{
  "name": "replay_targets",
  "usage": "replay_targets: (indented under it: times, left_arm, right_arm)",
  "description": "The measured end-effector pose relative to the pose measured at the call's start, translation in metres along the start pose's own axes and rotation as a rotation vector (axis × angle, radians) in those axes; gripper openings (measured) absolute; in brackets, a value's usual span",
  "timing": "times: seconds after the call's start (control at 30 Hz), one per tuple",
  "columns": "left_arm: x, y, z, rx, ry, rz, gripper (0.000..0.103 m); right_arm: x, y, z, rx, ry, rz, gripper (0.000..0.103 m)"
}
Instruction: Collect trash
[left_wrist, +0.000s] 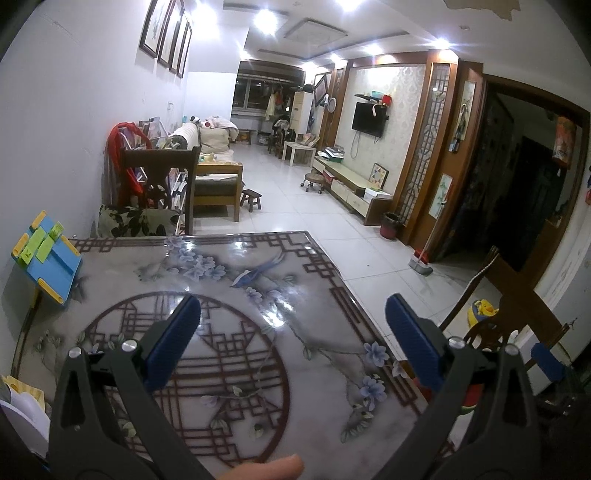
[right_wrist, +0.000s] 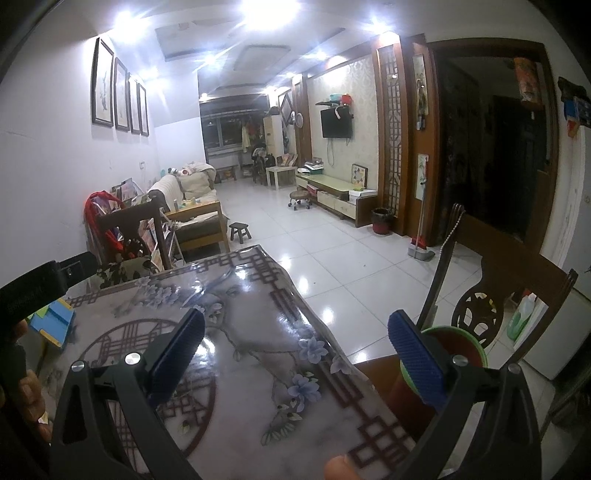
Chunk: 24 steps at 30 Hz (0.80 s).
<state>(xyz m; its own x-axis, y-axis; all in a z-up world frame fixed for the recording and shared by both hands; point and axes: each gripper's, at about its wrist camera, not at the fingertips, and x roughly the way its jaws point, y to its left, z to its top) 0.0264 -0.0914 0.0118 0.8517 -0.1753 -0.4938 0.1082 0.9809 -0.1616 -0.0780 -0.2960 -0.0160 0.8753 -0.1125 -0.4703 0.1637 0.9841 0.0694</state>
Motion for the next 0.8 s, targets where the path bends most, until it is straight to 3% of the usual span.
replay_targets:
  times: [0.8]
  left_arm:
    - [0.0026, -0.0028, -0.0026, 0.001, 0.005, -0.001, 0.098]
  right_arm:
    - [-0.0024, 0.0009, -0.0042, -0.002, 0.013, -0.002, 0.096]
